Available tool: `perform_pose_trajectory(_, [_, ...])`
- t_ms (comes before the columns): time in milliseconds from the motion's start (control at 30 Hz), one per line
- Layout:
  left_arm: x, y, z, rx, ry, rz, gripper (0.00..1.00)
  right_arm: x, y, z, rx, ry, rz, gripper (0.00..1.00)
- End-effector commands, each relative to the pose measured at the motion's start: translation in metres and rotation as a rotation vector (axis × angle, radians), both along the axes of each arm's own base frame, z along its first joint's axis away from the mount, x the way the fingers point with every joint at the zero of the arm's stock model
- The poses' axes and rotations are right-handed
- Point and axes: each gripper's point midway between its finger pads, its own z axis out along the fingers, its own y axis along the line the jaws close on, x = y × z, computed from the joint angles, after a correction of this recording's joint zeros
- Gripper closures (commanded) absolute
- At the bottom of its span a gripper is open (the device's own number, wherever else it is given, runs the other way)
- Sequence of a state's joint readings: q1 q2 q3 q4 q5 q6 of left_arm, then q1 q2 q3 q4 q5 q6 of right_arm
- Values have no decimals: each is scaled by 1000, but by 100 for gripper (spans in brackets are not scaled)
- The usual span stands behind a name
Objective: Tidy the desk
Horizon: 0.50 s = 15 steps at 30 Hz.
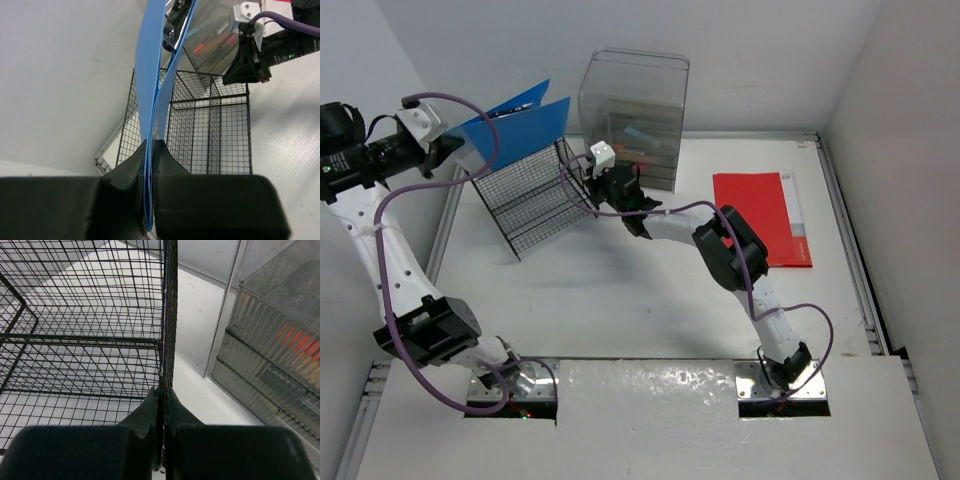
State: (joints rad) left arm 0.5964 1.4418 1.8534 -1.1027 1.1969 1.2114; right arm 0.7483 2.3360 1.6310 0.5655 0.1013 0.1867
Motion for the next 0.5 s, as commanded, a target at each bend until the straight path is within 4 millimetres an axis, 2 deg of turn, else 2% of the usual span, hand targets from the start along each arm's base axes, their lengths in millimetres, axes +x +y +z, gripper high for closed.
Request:
perform_pose_trajectory(0, [3,2,21,41,-48,45,100,-4,2,29,17,-23,35,100])
perform_pose_trajectory(133, [18,21,6,-14,34,138,100,-7,2,29,17,-23,41,100])
perform_pose_trajectory(333, [33,37,14,-3,-1,202,100,-8,5,28,28,-16,52,100])
perform_pose_trajectory(400, [47,51,15,-9,7,239,100,-8,5,28,26,-14,59,100])
perform_pose_trajectory(467, [57,57,8,-24,46,253,100,-9,6,31,24,-15,66,100])
